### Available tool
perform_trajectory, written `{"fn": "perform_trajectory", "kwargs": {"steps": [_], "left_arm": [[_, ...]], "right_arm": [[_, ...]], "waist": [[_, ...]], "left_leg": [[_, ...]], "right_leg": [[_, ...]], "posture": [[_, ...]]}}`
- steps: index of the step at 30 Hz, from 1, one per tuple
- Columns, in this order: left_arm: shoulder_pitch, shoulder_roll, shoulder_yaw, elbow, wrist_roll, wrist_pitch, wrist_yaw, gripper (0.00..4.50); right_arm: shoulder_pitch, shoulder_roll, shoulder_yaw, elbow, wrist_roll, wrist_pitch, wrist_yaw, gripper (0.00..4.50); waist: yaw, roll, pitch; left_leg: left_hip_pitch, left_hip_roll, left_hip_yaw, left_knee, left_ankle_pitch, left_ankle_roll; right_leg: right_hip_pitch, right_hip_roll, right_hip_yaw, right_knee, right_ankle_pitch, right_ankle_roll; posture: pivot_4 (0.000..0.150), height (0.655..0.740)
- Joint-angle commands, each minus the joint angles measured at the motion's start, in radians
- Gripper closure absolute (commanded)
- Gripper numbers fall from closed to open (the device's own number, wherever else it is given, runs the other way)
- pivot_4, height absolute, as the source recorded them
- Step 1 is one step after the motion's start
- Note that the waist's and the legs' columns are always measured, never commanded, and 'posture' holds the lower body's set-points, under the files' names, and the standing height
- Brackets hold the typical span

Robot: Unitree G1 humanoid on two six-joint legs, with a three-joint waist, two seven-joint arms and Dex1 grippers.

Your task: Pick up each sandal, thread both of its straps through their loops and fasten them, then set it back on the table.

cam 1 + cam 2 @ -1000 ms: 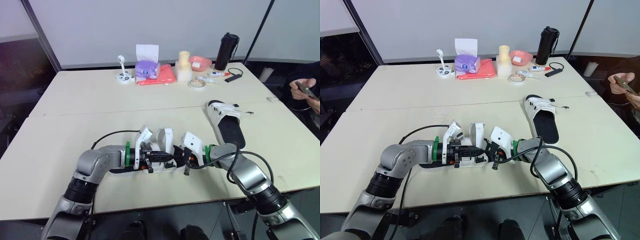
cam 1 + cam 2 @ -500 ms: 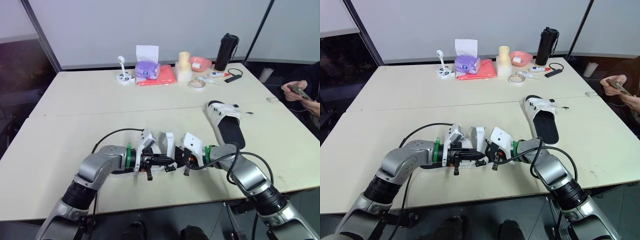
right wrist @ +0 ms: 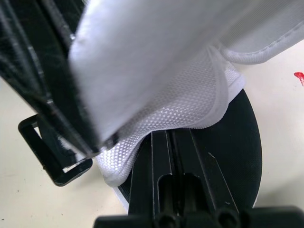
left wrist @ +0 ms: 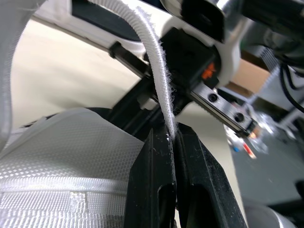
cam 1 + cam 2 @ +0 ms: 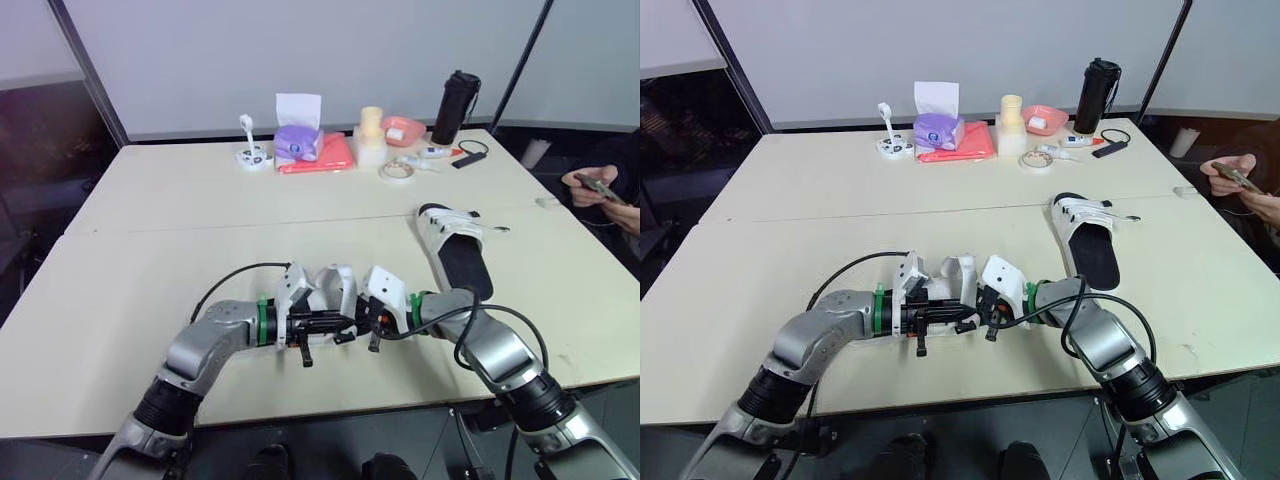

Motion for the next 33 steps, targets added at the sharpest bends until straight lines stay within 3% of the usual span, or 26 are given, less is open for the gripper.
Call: {"fn": "perform_trajectory", "kwargs": {"steps": [1, 17, 33], "left_arm": [[0.049, -0.020, -0.046, 0.038, 0.062, -0.031, 0.040, 4.42], [0.188, -0.040, 0.007, 0.049, 0.103, -0.409, 0.002, 4.42], [0.189, 0.021, -0.036, 0.085, 0.129, -0.434, -0.100, 4.42]], "right_arm": [[0.031, -0.005, 0.035, 0.019, -0.020, 0.036, 0.000, 4.50], [0.033, -0.012, 0.036, 0.026, -0.026, 0.033, 0.011, 4.50], [0.029, -0.013, 0.039, 0.037, -0.036, 0.023, 0.011, 4.50]], "waist": [[0.005, 0.000, 0.000], [0.004, 0.001, -0.002], [0.002, 0.001, -0.002]], "left_leg": [[0.000, 0.000, 0.000, 0.000, 0.000, 0.000], [-0.001, 0.001, 0.000, -0.001, -0.001, 0.000], [-0.001, 0.001, 0.001, -0.002, -0.002, 0.001]], "right_leg": [[0.000, 0.000, 0.000, 0.000, 0.000, 0.000], [0.000, 0.000, 0.000, -0.002, 0.000, -0.001], [0.000, 0.000, 0.000, -0.004, 0.000, -0.001]], "posture": [[0.150, 0.7400], [0.150, 0.7400], [0.150, 0.7400]]}}
